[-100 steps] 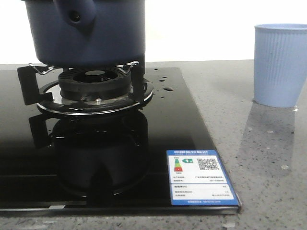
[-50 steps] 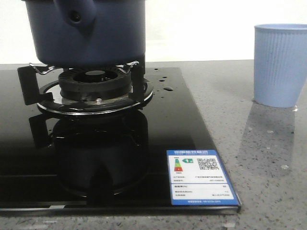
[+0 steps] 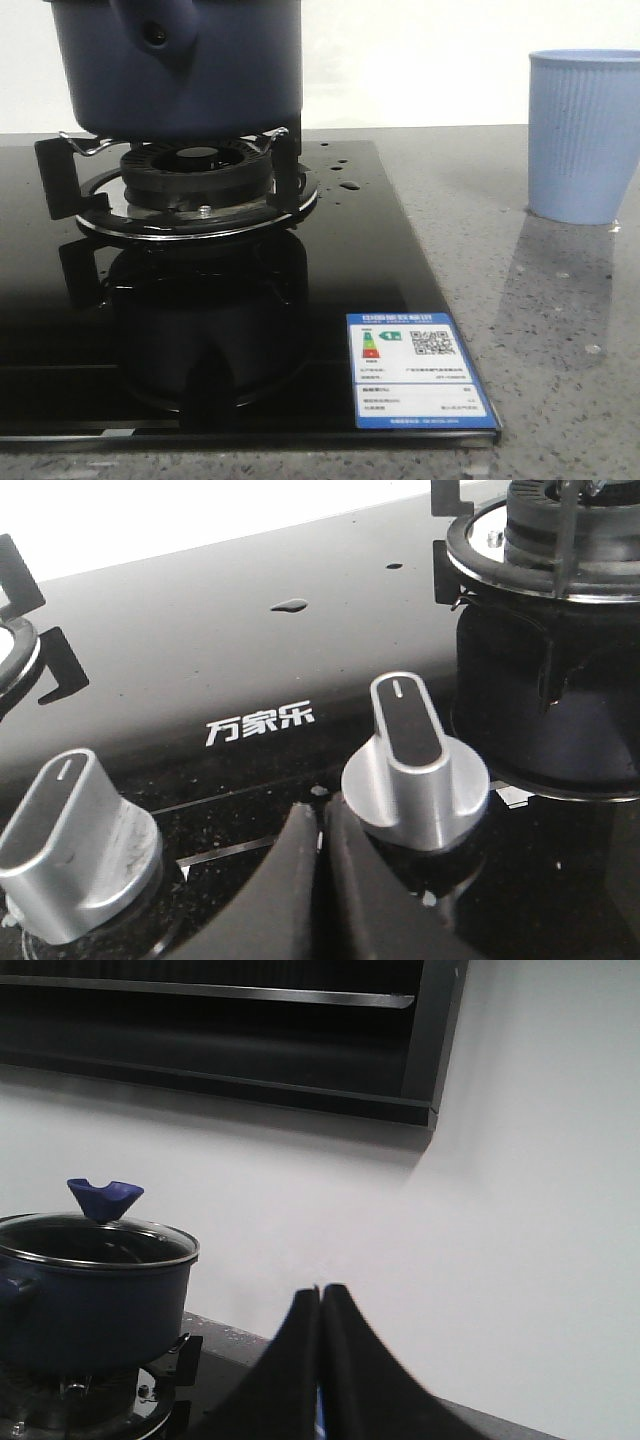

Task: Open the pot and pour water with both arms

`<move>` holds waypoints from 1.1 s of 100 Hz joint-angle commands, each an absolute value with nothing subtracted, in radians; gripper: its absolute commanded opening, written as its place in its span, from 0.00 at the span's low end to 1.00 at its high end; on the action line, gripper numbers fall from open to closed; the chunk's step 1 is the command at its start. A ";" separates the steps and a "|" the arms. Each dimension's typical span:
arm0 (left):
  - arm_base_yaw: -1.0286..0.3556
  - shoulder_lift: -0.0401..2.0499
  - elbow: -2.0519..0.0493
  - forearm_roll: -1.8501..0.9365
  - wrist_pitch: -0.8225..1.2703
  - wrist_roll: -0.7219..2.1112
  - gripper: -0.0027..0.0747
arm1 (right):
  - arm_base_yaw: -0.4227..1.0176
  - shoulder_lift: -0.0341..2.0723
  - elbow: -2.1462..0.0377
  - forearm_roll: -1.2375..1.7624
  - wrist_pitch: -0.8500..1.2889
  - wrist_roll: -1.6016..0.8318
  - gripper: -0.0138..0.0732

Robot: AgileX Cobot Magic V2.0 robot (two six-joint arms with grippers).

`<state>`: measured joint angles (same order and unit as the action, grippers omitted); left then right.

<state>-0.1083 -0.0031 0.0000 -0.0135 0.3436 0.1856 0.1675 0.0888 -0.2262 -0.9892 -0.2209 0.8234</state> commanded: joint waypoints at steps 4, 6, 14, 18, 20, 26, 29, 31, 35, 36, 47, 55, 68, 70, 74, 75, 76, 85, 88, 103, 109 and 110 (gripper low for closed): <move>-0.104 -0.028 0.040 -0.010 0.309 0.177 0.01 | 0.161 0.101 -0.248 -0.984 -0.259 0.823 0.08; -0.104 -0.028 0.040 -0.010 0.309 0.177 0.01 | 0.161 0.101 -0.248 -0.984 -0.259 0.823 0.08; -0.104 -0.028 0.040 -0.010 0.309 0.177 0.01 | 0.161 0.101 -0.248 -0.984 -0.259 0.823 0.08; -0.104 -0.028 0.040 -0.010 0.309 0.177 0.01 | 0.161 0.101 -0.248 -0.984 -0.259 0.823 0.08; -0.104 -0.028 0.040 -0.010 0.309 0.177 0.01 | 0.161 0.101 -0.248 -0.984 -0.259 0.823 0.08; -0.104 -0.028 0.040 -0.010 0.309 0.177 0.01 | 0.161 0.101 -0.237 -0.984 -0.246 0.823 0.08; -0.104 -0.028 0.040 -0.010 0.309 0.177 0.01 | 0.161 0.101 -0.225 -0.984 -0.231 0.823 0.08; -0.104 -0.028 0.040 -0.010 0.309 0.177 0.01 | 0.161 0.101 -0.220 -0.984 -0.217 0.823 0.08; -0.104 -0.028 0.040 -0.010 0.309 0.177 0.01 | 0.161 0.103 -0.207 -0.984 -0.194 0.823 0.08; -0.104 -0.028 0.040 -0.010 0.309 0.177 0.01 | 0.161 0.105 -0.202 -0.980 -0.184 0.823 0.08; -0.104 -0.028 0.040 -0.010 0.309 0.177 0.01 | 0.161 0.107 -0.144 -0.735 -0.103 0.748 0.08; -0.104 -0.028 0.040 -0.010 0.309 0.177 0.01 | 0.161 0.107 -0.096 -0.462 -0.007 0.526 0.08; -0.104 -0.028 0.040 -0.010 0.309 0.177 0.01 | 0.140 0.105 -0.027 -0.345 0.052 0.356 0.08; -0.104 -0.028 0.040 -0.010 0.309 0.177 0.01 | 0.135 0.105 -0.015 -0.345 0.052 0.348 0.08; -0.104 -0.028 0.040 -0.010 0.309 0.177 0.01 | 0.115 0.105 0.008 -0.345 0.042 0.337 0.08; -0.104 -0.028 0.040 -0.010 0.309 0.177 0.01 | 0.108 0.103 0.012 -0.345 0.039 0.331 0.08; -0.104 -0.028 0.040 -0.010 0.309 0.177 0.01 | 0.104 0.103 0.020 -0.345 0.031 0.327 0.08; -0.104 -0.028 0.040 -0.010 0.309 0.177 0.01 | 0.051 0.101 0.019 -0.345 0.060 0.256 0.08; -0.104 -0.028 0.040 -0.010 0.309 0.177 0.01 | 0.035 0.098 0.019 -0.345 0.064 0.238 0.08; -0.104 -0.028 0.040 -0.012 0.309 0.177 0.01 | -0.005 0.039 0.019 -0.232 0.116 0.085 0.08; -0.104 -0.028 0.040 -0.012 0.309 0.177 0.01 | -0.005 0.004 0.019 -0.193 0.175 0.047 0.08; -0.104 -0.028 0.040 -0.012 0.309 0.177 0.01 | -0.005 0.000 0.019 -0.183 0.183 0.038 0.08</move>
<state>-0.1083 -0.0031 0.0000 -0.0118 0.3436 0.1856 0.0026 0.0280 0.0140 -0.2419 0.1846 0.1202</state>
